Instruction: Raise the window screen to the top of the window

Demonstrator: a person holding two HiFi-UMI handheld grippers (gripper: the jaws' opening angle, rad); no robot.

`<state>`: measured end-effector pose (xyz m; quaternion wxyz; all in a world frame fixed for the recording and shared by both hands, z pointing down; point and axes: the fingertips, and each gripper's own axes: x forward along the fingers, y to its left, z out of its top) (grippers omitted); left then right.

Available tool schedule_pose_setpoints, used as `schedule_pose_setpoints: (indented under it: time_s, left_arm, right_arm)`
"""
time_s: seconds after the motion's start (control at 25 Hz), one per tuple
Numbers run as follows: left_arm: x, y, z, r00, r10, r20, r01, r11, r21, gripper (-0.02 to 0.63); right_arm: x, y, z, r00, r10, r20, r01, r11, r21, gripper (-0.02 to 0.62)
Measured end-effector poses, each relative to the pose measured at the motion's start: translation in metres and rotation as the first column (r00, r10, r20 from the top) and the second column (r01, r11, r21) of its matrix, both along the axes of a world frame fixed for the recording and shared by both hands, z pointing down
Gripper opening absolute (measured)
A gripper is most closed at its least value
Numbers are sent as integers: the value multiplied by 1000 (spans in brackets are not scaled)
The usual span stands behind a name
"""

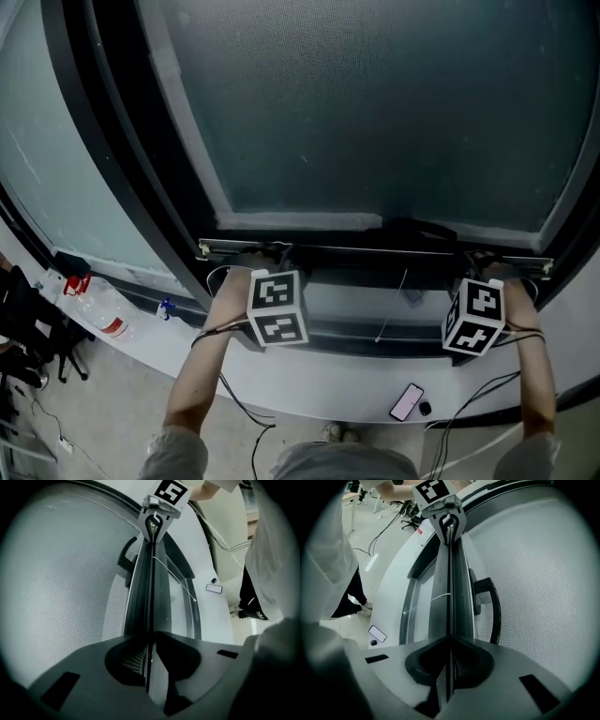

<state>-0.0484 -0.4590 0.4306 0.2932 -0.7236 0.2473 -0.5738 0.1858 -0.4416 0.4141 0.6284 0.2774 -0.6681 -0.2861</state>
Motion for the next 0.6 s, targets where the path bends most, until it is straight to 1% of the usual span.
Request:
schedule_pose_setpoints:
  time_s: [0.08,0.24,0.32,0.44,0.48,0.52,0.6]
  left_arm:
    - [0,0,1,1000,-2,29,3,1000,-13,65]
    - [0,1,2,1000,-5,25,5,1000,-15,54]
    - [0,0,3,999,-13,34,14,999,-34,49]
    - [-1,-1,2,999,-10,41,13,997,-75,44]
    - [-1,0,2,999,-5,38,8,997,-80,44]
    - [-1,1,1,999,1,35,2,997,-81,31]
    - [-1,0,0,999,11,32,-8,997,-76,28]
  right_arm:
    - [0,0,1,1000,12,-23,-13,1000,-13,23]
    - [-1,0,2,1000,12,-26,-13,999,-41,20]
    - [-2,1,3,1000,16,-25,-18,997,-71,18]
    - [-4,1,2,1000,15,0,-15,991,-132,18]
    - [-3,2,2,1000,12,21,-8,988,-154,18]
    - [-3,4,2,999,9,36,-3,985,-170,18]
    - [-4,4,0,1000,10,23,-6,985,-173,18]
